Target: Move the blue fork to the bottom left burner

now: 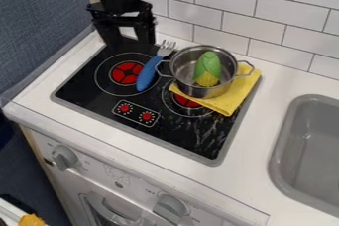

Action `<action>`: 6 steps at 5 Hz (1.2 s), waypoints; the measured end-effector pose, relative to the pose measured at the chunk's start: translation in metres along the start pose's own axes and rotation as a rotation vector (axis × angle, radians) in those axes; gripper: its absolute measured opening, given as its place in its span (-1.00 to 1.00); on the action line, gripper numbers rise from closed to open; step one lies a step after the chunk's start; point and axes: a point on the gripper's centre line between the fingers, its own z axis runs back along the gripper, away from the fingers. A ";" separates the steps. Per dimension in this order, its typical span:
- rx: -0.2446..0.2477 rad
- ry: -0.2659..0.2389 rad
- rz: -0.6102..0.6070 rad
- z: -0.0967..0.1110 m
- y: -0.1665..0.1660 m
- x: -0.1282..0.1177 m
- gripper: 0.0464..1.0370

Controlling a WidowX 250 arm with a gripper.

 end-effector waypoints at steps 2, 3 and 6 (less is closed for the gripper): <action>-0.031 0.053 0.013 -0.029 0.001 0.004 0.92; -0.020 0.103 -0.009 -0.051 -0.010 0.006 0.93; 0.020 0.113 0.001 -0.053 0.006 0.024 0.92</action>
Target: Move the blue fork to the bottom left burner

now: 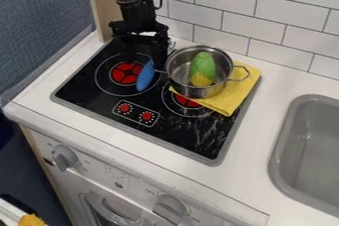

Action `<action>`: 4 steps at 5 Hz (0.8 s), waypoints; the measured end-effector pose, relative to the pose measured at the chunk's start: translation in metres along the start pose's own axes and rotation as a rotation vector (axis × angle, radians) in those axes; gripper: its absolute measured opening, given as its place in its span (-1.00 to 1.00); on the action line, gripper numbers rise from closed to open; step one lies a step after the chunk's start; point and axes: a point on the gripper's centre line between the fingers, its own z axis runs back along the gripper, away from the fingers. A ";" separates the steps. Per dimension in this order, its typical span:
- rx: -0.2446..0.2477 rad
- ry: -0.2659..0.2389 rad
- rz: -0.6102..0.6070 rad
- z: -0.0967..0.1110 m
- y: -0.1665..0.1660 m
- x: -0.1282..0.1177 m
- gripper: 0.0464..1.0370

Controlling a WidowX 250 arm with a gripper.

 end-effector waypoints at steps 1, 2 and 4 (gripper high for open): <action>-0.045 -0.060 0.018 0.023 -0.003 0.005 0.92; -0.071 -0.118 0.041 0.042 -0.006 0.022 0.92; -0.016 -0.045 0.149 0.005 0.022 0.039 0.92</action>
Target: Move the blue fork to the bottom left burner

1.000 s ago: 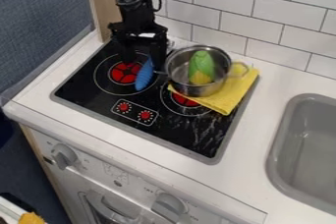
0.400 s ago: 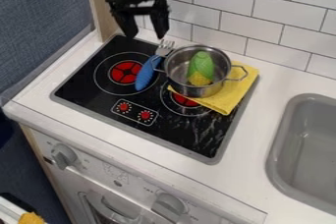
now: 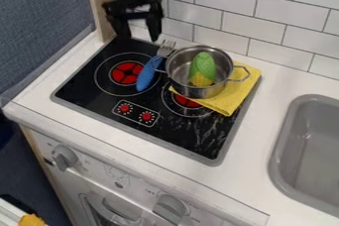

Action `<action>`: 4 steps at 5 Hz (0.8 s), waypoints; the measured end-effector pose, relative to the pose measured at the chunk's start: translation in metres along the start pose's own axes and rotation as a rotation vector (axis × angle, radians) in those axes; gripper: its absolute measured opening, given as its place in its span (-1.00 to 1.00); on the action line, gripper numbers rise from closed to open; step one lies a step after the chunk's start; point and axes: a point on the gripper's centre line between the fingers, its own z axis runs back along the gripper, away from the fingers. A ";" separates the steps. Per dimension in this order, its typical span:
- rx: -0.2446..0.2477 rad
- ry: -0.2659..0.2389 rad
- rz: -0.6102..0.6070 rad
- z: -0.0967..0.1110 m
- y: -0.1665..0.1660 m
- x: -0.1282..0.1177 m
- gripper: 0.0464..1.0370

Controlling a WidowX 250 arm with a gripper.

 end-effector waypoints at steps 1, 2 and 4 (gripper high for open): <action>0.036 0.058 -0.062 -0.018 -0.014 -0.005 0.92; 0.053 0.081 -0.107 -0.028 -0.024 -0.014 0.93; 0.092 0.096 -0.146 -0.032 -0.036 -0.021 0.84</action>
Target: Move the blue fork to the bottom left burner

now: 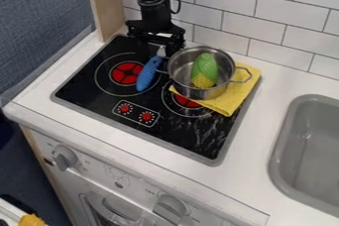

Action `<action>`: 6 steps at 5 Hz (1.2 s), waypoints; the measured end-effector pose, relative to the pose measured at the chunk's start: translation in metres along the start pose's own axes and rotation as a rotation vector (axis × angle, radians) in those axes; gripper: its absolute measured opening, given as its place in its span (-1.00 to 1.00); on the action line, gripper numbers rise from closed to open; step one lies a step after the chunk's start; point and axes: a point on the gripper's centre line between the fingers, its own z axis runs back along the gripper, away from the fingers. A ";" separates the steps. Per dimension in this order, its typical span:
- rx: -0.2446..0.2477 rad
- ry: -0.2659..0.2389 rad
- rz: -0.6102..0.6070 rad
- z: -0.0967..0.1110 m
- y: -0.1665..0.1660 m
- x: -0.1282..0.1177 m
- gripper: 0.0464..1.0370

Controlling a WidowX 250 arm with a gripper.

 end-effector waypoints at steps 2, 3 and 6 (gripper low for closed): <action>0.031 0.038 -0.002 -0.003 0.005 -0.001 -0.28; 0.027 0.054 0.000 -0.002 0.006 -0.001 -0.43; -0.092 -0.029 0.015 0.053 0.028 -0.003 -0.44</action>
